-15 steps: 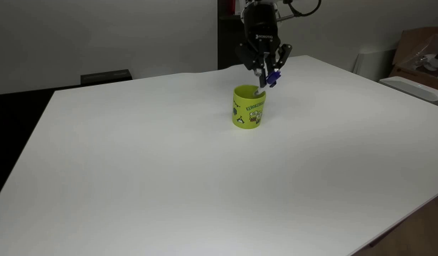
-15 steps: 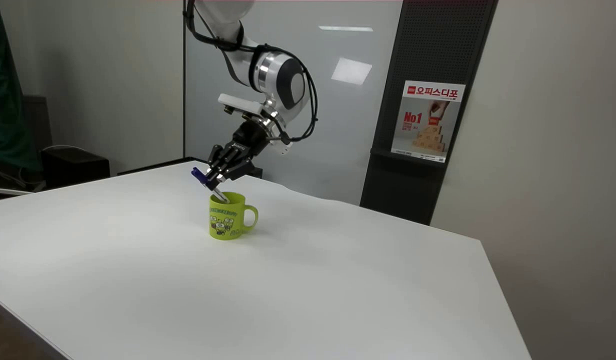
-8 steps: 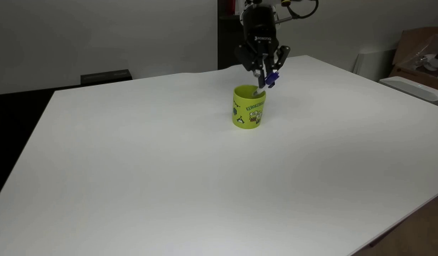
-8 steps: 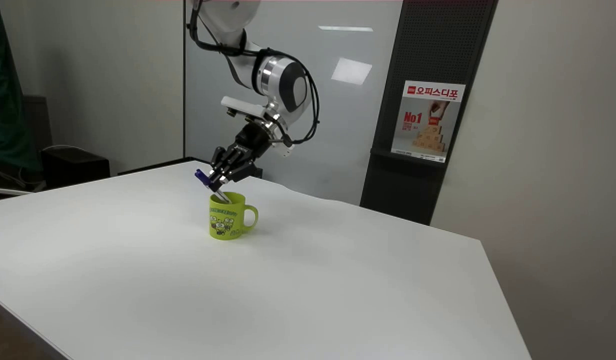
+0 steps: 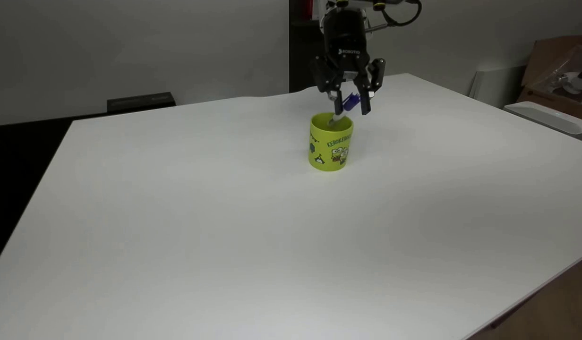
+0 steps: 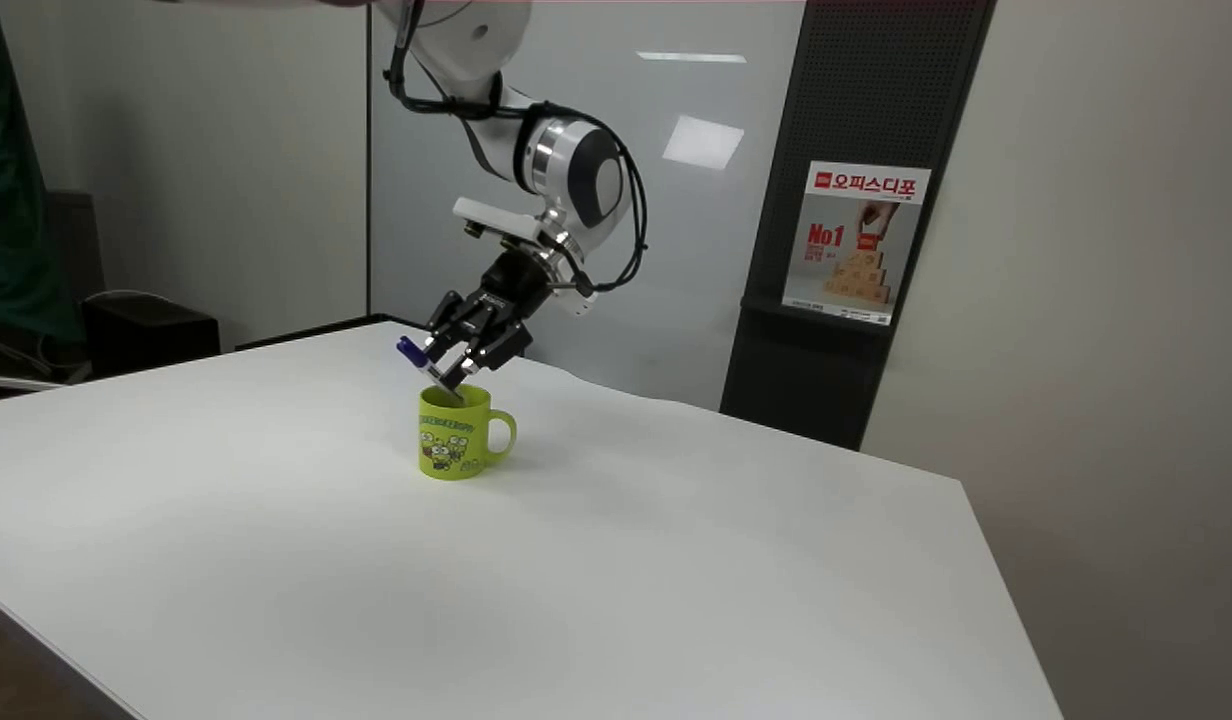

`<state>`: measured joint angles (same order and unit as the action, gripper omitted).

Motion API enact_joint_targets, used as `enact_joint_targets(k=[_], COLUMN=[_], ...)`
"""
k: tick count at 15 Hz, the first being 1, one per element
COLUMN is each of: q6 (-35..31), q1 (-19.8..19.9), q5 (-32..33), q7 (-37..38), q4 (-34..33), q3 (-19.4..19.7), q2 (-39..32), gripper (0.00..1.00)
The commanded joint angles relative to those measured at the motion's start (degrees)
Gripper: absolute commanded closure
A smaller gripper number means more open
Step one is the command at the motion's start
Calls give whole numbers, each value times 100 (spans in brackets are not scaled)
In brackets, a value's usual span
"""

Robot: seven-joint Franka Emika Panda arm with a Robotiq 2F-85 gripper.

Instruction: Put the marker inside the mug.

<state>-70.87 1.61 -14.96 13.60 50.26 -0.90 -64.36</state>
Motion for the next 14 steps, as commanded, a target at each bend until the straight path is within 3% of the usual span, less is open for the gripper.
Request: enact_joint_targets(k=[1, 4, 8, 14], q6=[210, 169, 50, -1097], q1=[73, 80, 57, -413], q5=[-42, -52, 17, 858], q7=[116, 104, 52, -160], q4=[-521, -524, -501, -9], q3=[-38, -16, 12, 292], q2=[-224, -199, -148, 519], gripper=[17, 0, 0, 0])
